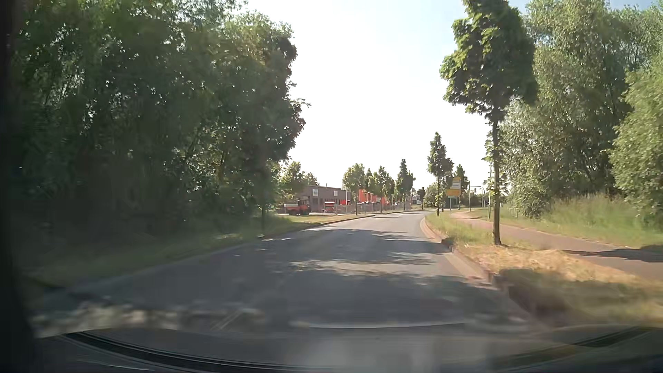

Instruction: Follow the waypoints while adhering to traffic rules and regulations

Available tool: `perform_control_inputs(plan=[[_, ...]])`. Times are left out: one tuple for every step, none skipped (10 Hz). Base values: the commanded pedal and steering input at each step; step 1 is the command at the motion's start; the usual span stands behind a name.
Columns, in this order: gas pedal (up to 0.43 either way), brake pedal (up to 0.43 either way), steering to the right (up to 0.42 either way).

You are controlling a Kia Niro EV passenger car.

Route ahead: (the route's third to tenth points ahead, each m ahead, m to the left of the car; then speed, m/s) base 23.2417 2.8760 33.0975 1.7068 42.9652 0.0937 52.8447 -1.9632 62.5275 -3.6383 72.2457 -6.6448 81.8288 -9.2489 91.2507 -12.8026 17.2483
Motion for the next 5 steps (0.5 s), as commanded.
perform_control_inputs(plan=[[0.047,0.006,0.024],[0.059,0.006,0.025],[0.079,0.006,0.027],[0.079,0.006,0.029],[0.079,0.006,0.029]])
